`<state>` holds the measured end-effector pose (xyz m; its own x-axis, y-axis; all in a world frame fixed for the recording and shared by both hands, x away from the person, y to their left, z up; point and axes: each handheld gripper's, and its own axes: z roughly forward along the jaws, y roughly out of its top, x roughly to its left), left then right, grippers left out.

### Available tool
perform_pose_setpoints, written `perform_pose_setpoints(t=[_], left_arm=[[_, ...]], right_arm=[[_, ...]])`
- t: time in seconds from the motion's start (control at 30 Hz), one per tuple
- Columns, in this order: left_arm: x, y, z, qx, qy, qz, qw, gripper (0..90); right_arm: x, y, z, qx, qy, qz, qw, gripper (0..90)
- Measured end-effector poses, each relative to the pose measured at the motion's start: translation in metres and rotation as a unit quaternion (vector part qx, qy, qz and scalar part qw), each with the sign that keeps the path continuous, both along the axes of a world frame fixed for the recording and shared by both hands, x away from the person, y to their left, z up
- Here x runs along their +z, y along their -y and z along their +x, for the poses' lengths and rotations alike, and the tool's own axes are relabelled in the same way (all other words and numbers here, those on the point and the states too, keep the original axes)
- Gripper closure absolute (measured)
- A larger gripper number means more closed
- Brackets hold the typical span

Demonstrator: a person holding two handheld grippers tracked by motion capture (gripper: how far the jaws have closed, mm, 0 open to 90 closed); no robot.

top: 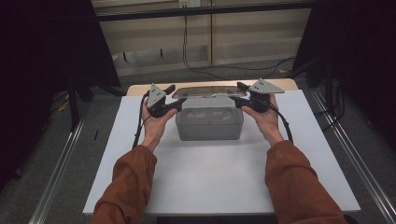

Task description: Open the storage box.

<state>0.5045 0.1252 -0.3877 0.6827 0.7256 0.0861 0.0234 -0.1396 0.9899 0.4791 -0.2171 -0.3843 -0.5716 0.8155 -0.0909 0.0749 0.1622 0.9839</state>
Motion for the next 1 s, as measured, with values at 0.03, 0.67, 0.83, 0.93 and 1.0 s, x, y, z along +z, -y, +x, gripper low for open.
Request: perform_pose_setpoints(t=[0.03,0.67,0.83,0.93,1.0], left_arm=[[0.0,0.0,0.001,0.002,0.002,0.004,1.0,38.8],[-0.008,-0.002,0.021,0.009,-0.013,-0.005,0.9999,52.2],[-0.004,-0.001,0.023,0.006,-0.006,0.006,0.9999,51.7],[-0.004,0.002,0.027,0.008,-0.007,0.008,0.9999,51.6],[-0.005,0.004,0.029,0.008,-0.009,0.015,0.9998,51.6]], right_arm=[[0.0,0.0,0.0,0.0,-0.001,0.001,1.0,45.0],[0.003,0.0,0.018,-0.007,0.001,0.003,1.0,46.7],[0.006,0.0,0.023,-0.005,0.001,0.0,1.0,46.8],[0.005,0.0,0.024,-0.006,0.0,0.008,0.9999,46.6],[0.005,0.0,0.025,-0.006,0.0,0.009,0.9999,46.6]])
